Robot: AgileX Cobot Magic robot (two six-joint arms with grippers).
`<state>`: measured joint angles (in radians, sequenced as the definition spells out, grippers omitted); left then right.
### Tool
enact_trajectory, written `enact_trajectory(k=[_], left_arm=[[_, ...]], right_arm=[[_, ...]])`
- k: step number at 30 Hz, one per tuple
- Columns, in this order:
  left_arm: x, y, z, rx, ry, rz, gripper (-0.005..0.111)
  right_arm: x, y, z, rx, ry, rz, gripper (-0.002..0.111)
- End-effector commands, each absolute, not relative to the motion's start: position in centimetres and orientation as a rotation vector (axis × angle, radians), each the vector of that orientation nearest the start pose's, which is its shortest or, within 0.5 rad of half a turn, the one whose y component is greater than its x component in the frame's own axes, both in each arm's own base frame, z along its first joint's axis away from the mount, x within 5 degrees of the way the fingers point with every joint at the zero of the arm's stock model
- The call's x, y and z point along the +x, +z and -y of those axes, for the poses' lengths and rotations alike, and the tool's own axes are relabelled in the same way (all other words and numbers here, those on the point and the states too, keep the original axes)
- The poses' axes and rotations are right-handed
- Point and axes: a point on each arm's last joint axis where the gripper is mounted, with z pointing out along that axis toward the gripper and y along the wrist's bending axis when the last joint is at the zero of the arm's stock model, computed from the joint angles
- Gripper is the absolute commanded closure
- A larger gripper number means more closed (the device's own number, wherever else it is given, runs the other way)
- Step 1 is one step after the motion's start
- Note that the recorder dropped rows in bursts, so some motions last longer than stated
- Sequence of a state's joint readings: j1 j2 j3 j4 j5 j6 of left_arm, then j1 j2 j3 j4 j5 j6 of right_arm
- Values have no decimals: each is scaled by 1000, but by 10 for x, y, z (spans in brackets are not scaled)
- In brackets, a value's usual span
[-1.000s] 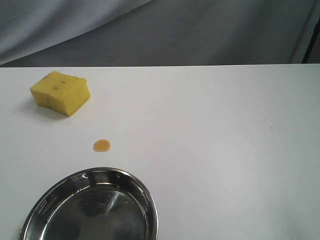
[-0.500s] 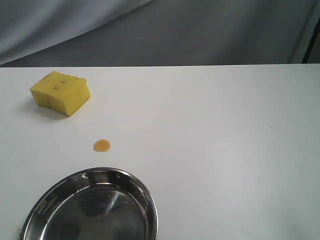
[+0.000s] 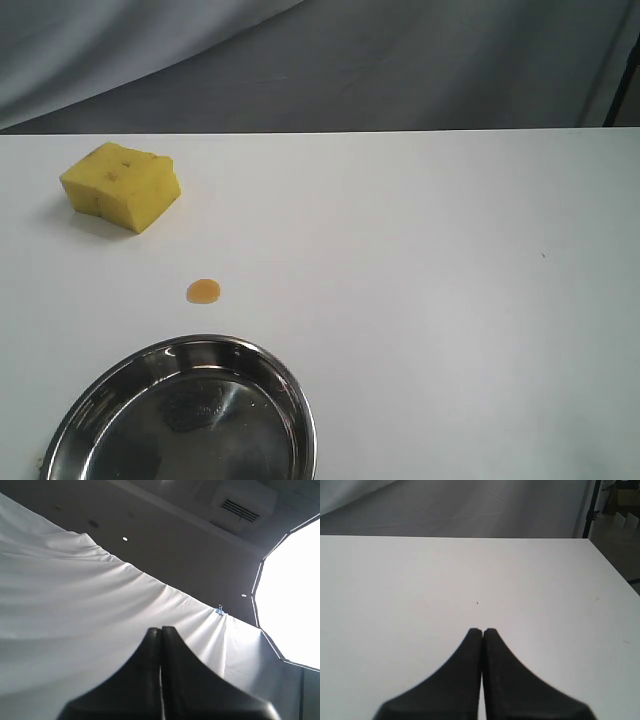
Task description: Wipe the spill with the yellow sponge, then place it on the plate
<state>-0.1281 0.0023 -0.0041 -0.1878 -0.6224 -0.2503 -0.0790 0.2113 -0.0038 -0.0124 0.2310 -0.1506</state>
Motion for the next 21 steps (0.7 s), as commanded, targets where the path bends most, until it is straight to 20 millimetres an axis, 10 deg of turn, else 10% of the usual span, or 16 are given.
enact_trajectory(k=[1, 21], left_arm=[[37, 262, -6, -217, -410, -880, 107], [110, 301, -1, -6, 79, -1183, 107]], right_arm=[[69, 179, 6, -71, -162, -1923, 108], [69, 179, 6, -71, -162, -1923, 108]])
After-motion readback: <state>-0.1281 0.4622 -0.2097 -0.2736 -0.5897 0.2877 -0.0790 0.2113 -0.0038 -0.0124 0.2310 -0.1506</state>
